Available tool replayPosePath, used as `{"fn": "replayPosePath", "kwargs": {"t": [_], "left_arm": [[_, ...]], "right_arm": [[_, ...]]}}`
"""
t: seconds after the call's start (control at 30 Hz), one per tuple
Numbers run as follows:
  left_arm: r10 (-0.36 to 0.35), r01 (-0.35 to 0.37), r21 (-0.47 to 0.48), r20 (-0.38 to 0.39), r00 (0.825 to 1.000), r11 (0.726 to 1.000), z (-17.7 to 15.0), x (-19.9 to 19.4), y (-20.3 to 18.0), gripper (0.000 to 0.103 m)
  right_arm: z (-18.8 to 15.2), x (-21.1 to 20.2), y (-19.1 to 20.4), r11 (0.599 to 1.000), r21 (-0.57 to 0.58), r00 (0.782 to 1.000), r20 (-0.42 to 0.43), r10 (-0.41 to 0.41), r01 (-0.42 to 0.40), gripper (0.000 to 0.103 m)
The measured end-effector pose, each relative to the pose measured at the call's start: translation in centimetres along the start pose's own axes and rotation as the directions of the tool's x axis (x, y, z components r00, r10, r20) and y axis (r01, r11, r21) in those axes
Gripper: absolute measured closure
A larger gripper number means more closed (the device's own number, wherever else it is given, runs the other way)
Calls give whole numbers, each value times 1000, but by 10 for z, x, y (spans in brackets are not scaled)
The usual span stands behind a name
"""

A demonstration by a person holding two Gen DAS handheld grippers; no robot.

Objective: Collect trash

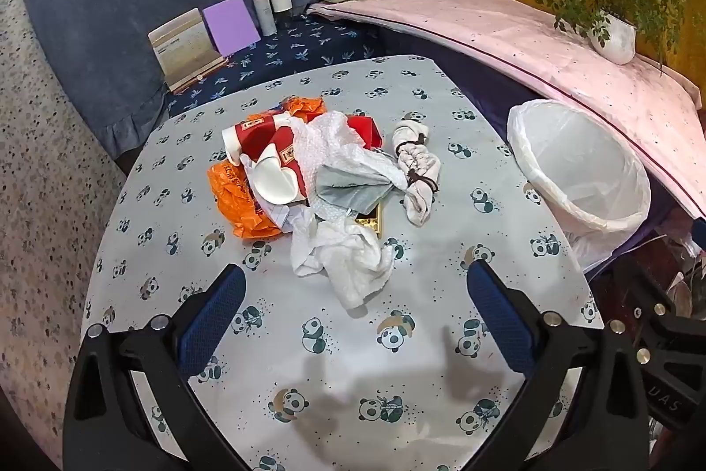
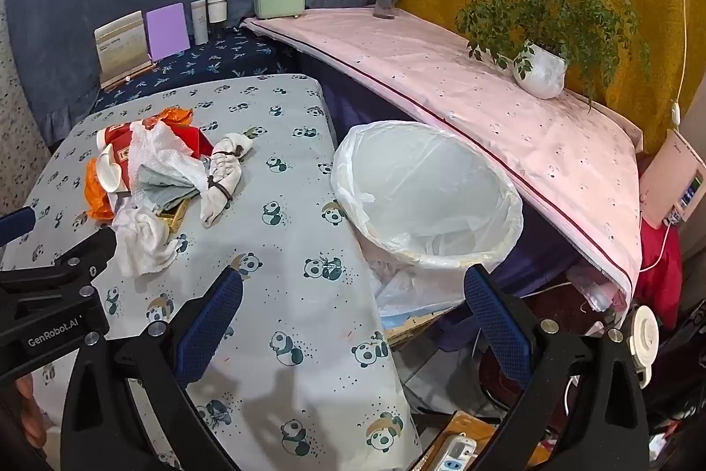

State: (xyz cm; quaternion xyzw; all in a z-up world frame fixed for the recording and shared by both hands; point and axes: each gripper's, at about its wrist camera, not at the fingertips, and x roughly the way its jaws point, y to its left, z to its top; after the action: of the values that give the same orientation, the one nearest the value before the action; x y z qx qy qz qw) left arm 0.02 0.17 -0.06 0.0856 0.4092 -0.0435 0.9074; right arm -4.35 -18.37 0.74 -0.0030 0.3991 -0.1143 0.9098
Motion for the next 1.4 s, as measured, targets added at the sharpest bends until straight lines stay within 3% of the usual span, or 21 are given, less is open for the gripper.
{"fn": "replayPosePath", "kwargs": {"t": [1.4], "left_arm": [[12, -14, -35, -54, 998, 999, -10, 3, 4, 7]], "right_arm": [[-1, 0, 5, 1000, -15, 1000, -11, -7, 7, 7]]}}
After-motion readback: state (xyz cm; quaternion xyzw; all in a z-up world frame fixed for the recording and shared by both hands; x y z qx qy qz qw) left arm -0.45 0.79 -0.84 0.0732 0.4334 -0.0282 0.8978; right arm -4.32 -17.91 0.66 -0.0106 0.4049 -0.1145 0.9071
